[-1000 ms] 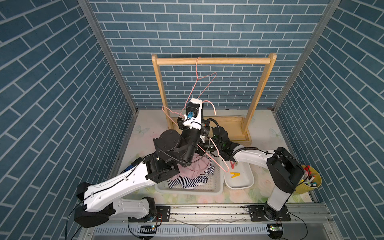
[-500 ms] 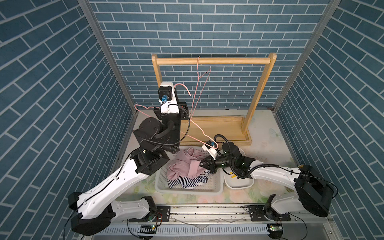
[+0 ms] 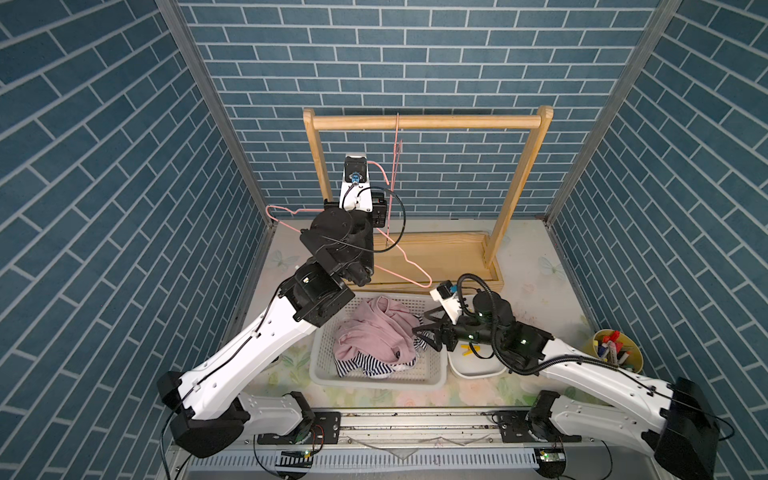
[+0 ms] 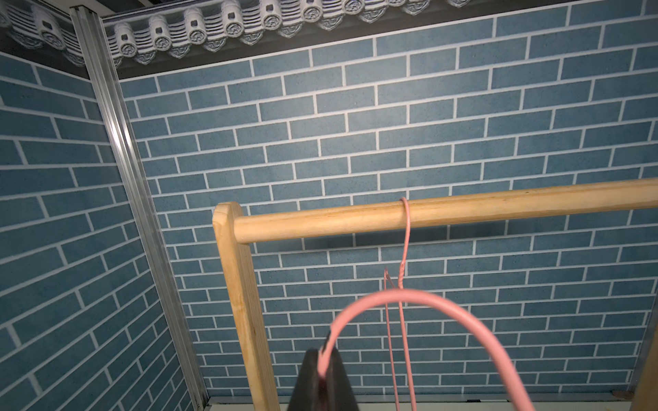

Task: Remove the clothespins securing tank tops to the hanger
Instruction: Place the tank top in the basket, then place the hanger on the clothesline.

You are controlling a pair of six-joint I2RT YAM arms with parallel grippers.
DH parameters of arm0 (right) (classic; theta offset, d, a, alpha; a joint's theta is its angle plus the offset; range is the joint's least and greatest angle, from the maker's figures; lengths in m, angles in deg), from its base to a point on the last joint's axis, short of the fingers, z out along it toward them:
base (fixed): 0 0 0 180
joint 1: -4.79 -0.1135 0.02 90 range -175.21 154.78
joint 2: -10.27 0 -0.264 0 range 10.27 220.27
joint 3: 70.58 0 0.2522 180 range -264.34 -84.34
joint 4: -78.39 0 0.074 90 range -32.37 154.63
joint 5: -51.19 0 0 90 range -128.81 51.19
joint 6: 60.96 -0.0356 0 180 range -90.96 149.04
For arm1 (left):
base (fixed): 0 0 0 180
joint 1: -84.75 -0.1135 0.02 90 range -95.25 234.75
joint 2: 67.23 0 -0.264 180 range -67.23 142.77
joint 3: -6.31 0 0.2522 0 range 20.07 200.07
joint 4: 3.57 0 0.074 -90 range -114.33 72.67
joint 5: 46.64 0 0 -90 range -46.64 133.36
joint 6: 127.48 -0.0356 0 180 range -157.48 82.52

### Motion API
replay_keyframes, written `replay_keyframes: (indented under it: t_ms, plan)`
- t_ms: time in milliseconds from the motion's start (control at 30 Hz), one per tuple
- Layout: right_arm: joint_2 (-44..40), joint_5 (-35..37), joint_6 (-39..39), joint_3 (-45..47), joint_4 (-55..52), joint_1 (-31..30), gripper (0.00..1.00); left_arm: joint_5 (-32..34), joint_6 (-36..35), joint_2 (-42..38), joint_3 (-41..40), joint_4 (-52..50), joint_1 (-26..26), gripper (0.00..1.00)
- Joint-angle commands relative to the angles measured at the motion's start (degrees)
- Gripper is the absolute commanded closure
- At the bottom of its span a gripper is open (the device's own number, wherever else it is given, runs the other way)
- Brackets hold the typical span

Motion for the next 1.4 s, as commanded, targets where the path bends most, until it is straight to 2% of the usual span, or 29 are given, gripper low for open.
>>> replay_keyframes:
  t_ms: [0,267,500,700,867,967,1033,1167,1200,1267,1300,1333,1367]
  plan:
    - [-4.3,5.4,5.3,-3.1,-9.6,-0.2,0.26,-0.9,2.5,-1.6,-0.2,-0.6,-0.8,1.00]
    - [-9.0,2.8,9.9,-10.8,-8.9,-0.2,0.30,-2.9,6.4,-2.1,-1.2,-3.2,-1.4,1.00]
    - [-1.5,-5.6,10.8,-17.4,-3.2,0.9,0.31,-3.6,8.3,-3.2,-2.3,-4.4,-1.4,1.00]
    - [3.1,-15.7,5.5,-17.0,7.8,7.0,0.35,-4.2,9.3,-4.2,-2.9,-5.1,-1.5,1.00]
    - [4.6,-20.4,3.8,-17.7,12.3,9.4,0.39,-4.8,10.1,-4.1,-3.0,-5.7,-1.7,1.00]
    - [6.7,-24.3,3.8,-19.7,11.9,10.2,0.52,-5.5,11.0,-4.1,-3.0,-5.8,-1.8,1.00]
    - [8.6,-27.8,3.6,-21.1,11.5,10.8,0.69,-6.1,11.7,-4.0,-3.3,-5.4,-2.0,1.00]
    - [10.8,-30.9,4.1,-22.4,10.3,11.1,0.96,-8.3,13.8,-4.1,-3.1,-6.8,-3.0,1.00]
    - [10.5,-30.7,4.5,-22.2,9.7,11.2,1.00,-10.2,14.8,-4.3,-3.0,-7.9,-3.5,0.97]
    - [9.4,-30.0,5.3,-21.7,8.8,11.9,1.00,-15.6,16.4,-5.5,-3.8,-9.3,-5.1,0.78]
    - [8.6,-29.8,5.7,-21.4,8.2,12.6,1.00,-19.4,16.5,-6.5,-4.8,-9.4,-5.9,0.62]
    - [7.8,-29.9,6.0,-21.0,7.5,13.5,1.00,-23.3,16.3,-7.6,-5.8,-9.4,-6.7,0.41]
    - [7.0,-29.9,6.2,-20.7,6.9,14.5,1.00,-26.3,16.1,-8.5,-6.8,-9.4,-7.2,0.29]
